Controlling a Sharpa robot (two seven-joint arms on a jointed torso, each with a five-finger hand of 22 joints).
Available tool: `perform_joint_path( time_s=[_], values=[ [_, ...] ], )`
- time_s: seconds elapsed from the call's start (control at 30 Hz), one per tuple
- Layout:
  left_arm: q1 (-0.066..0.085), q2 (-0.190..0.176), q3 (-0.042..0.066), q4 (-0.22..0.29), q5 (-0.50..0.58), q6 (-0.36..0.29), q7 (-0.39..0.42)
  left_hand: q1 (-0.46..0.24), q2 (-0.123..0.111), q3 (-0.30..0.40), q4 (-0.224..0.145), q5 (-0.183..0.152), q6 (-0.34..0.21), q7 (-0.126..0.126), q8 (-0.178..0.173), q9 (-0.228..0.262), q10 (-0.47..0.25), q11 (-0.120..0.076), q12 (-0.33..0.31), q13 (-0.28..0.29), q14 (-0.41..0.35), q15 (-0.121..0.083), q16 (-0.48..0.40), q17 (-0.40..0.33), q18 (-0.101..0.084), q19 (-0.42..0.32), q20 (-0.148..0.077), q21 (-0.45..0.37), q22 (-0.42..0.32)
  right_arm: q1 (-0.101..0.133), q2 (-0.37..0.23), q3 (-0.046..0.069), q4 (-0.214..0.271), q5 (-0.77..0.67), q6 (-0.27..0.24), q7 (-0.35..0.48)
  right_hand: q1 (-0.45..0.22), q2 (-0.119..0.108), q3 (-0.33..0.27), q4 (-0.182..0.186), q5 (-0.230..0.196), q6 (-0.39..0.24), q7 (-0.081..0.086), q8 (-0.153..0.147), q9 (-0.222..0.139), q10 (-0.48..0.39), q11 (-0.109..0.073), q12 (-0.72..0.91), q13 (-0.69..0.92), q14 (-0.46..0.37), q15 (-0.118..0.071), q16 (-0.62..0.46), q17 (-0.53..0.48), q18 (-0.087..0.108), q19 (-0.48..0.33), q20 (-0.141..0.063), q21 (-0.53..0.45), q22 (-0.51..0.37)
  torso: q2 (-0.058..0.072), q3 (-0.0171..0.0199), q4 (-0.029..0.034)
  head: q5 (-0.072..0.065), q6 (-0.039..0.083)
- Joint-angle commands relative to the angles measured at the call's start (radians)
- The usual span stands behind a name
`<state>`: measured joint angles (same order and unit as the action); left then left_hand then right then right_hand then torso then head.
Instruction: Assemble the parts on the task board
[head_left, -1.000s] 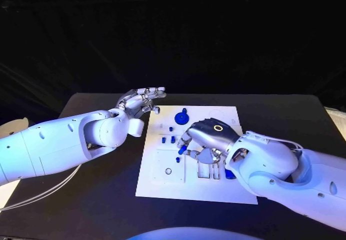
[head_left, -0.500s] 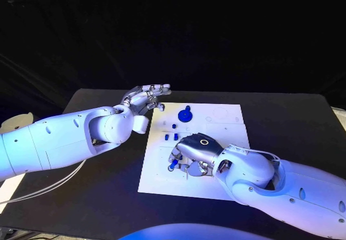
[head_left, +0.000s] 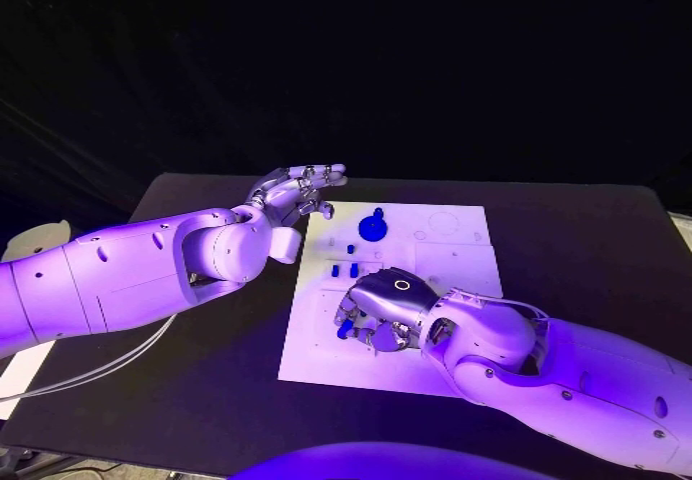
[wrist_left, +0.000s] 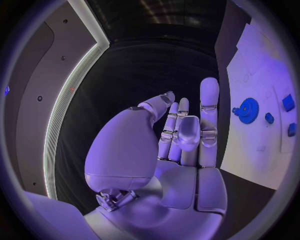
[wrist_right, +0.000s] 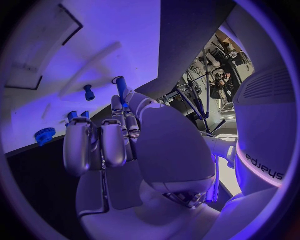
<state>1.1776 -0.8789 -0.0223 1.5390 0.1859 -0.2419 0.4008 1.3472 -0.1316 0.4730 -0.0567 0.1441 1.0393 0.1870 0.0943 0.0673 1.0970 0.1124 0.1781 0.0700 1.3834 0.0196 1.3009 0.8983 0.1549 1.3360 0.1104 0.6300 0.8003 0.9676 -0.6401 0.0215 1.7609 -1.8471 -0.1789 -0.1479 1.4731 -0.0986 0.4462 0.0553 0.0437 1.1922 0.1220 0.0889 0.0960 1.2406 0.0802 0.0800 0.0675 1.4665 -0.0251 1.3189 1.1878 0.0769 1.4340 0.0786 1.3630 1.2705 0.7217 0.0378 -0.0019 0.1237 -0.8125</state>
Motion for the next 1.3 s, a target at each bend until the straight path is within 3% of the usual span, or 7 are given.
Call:
perform_joint_path(
  time_s=[0.03,0.43,0.8,1.3],
  values=[
    [0.000,0.001,0.001,0.001,-0.004,0.021,0.005,0.000,0.000,0.000,-0.004,-0.002,-0.008,-0.001,-0.005,0.000,-0.006,-0.001,0.004,-0.001,-0.007,-0.002,-0.004,-0.001,0.021,-0.006,-0.001,-0.002,0.000,-0.006,0.003,-0.003,-0.010,-0.021,0.023,0.007,0.016,0.008,0.004,-0.002,0.005,0.005,-0.002,0.003,0.001,0.033,-0.028,0.002,-0.002,0.043,-0.004,0.003,0.000,-0.008,0.002,-0.005,0.000,-0.001,-0.001,-0.0002,-0.0002,0.001,-0.001],
    [0.000,-0.001,0.001,0.000,-0.004,0.020,0.004,0.000,0.000,0.000,-0.004,-0.002,-0.008,-0.001,-0.005,0.000,-0.006,-0.001,0.004,-0.001,-0.007,-0.002,-0.004,-0.001,0.021,-0.006,-0.001,-0.002,0.000,-0.006,0.007,-0.003,-0.014,-0.043,0.037,-0.010,0.016,0.007,0.005,-0.003,0.005,0.005,-0.002,0.003,0.001,0.033,-0.028,0.002,-0.002,0.043,-0.004,0.003,0.001,-0.008,0.003,-0.005,0.001,0.000,0.000,0.0003,-0.0004,0.000,-0.002],
    [0.000,-0.002,0.001,0.000,-0.004,0.021,0.003,0.000,0.000,0.000,-0.004,-0.002,-0.008,-0.001,-0.005,0.000,-0.006,-0.001,0.004,-0.001,-0.007,-0.002,-0.004,-0.001,0.021,-0.006,-0.001,-0.002,0.000,-0.005,-0.016,-0.002,0.020,-0.065,0.040,-0.027,0.016,0.007,0.005,-0.004,0.005,0.006,-0.002,0.003,0.001,0.034,-0.028,0.001,-0.002,0.044,-0.004,0.005,0.004,-0.008,0.002,-0.005,0.001,0.000,-0.001,0.0004,-0.0018,-0.002,-0.002],
    [0.000,-0.003,0.001,0.000,-0.004,0.022,0.002,0.000,0.000,0.000,-0.004,-0.002,-0.008,-0.001,-0.005,0.000,-0.006,-0.001,0.004,-0.001,-0.007,-0.002,-0.004,-0.001,0.021,-0.006,-0.001,-0.002,0.000,0.003,-0.007,-0.001,0.016,-0.076,0.094,-0.058,0.005,0.004,0.004,-0.004,0.005,0.010,-0.002,0.003,0.003,0.037,-0.027,-0.003,-0.001,0.043,-0.003,0.005,0.003,-0.008,0.002,-0.005,0.001,0.000,0.000,-0.0008,-0.0007,-0.005,0.001]
  ],
)
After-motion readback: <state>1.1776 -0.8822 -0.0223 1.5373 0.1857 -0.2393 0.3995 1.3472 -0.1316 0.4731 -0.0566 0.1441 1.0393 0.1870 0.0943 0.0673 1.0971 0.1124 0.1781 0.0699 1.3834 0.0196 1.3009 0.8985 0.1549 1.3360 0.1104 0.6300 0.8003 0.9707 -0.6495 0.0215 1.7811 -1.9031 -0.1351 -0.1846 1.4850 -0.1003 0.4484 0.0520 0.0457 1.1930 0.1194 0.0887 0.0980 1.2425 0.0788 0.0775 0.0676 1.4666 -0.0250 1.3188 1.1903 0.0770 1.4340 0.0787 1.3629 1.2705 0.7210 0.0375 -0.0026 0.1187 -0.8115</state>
